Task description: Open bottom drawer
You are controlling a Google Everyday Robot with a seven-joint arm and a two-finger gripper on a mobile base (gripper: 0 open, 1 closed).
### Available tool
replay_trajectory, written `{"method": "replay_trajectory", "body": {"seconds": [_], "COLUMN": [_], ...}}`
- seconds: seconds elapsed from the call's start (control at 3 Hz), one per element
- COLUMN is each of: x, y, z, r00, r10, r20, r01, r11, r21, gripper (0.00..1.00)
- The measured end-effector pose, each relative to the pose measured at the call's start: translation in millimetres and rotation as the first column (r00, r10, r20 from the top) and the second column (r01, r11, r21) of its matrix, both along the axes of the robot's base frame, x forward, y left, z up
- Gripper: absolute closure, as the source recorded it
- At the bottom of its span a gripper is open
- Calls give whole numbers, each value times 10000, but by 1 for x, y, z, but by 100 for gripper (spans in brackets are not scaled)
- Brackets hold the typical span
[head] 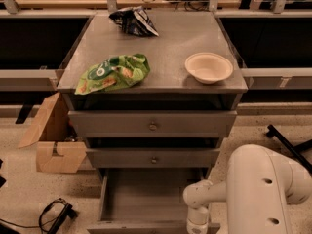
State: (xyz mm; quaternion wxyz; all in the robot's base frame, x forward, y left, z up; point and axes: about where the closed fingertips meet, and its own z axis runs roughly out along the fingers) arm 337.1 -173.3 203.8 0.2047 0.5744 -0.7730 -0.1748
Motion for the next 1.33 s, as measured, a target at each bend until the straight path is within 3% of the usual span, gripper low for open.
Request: {"method": "replay_trajectory", "body": {"seconds": [1.33], "x": [-2], "y": [-2], "z": [3], "r00": [9996], "r10": [27], "r20": [-291], "r01": [-26], "r11": [10000], "r21": [10], "gripper": [100]}}
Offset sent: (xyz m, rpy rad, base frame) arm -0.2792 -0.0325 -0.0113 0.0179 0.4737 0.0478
